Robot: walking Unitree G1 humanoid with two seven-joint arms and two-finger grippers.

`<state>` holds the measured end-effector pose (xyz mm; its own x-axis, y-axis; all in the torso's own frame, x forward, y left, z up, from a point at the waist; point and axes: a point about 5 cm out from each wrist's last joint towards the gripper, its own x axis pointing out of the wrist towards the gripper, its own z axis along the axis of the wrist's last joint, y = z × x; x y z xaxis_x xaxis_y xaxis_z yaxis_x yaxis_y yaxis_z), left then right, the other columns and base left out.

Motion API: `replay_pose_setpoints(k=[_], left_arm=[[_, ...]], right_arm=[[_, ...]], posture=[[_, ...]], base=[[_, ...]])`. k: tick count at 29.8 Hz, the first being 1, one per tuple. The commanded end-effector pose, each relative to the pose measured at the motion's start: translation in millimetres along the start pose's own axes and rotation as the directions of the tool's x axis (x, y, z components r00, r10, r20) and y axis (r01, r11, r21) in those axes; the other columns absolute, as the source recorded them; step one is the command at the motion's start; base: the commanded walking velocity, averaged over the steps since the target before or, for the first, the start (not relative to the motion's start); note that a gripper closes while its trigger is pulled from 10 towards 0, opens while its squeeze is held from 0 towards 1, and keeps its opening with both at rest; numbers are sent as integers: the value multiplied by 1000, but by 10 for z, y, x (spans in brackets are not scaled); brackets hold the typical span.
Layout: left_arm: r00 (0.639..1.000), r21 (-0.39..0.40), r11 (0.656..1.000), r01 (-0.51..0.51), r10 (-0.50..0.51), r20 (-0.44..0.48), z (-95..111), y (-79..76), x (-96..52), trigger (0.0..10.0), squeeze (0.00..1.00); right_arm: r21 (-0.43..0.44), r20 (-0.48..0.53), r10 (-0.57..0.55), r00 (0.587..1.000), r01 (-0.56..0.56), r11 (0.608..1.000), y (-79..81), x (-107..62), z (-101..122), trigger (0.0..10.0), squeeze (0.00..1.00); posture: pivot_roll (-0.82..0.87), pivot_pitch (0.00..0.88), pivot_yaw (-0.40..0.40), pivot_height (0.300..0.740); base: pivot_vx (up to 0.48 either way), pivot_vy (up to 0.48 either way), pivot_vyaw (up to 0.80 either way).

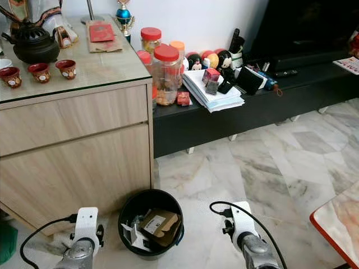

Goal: Picking trash to rubbish bin

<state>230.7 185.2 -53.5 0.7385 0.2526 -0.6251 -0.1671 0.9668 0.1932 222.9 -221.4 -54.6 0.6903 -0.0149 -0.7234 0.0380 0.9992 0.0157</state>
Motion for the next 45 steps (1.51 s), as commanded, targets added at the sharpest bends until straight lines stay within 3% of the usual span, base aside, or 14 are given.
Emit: replay_pose_setpoints(k=[1, 17, 28, 45], left_arm=[[999, 2, 1000, -17, 17, -28, -92, 12, -26, 10000, 0], [993, 8, 999, 48, -47, -110, -264, -81, -83, 10000, 0], [992, 6, 997, 75, -74, -100, -229, -133, -79, 10000, 0], [992, -2, 996, 89, -89, -94, -197, -152, -70, 10000, 0]], right_arm=[[81, -31, -45, 999, 48, 996, -83, -29, -88, 10000, 0], [127, -25, -76, 997, 79, 989, -125, -54, -147, 10000, 0], [132, -22, -71, 997, 73, 989, -128, -58, -155, 10000, 0], [151, -4, -74, 997, 74, 986, -122, -48, -112, 10000, 0]], posture=[[-145, 40, -102, 740], [-148, 23, -94, 740], [-147, 9, -88, 740], [-151, 29, -94, 740]], base=[[0, 0, 0], [0, 0, 0], [0, 0, 0], [-252, 0, 0]])
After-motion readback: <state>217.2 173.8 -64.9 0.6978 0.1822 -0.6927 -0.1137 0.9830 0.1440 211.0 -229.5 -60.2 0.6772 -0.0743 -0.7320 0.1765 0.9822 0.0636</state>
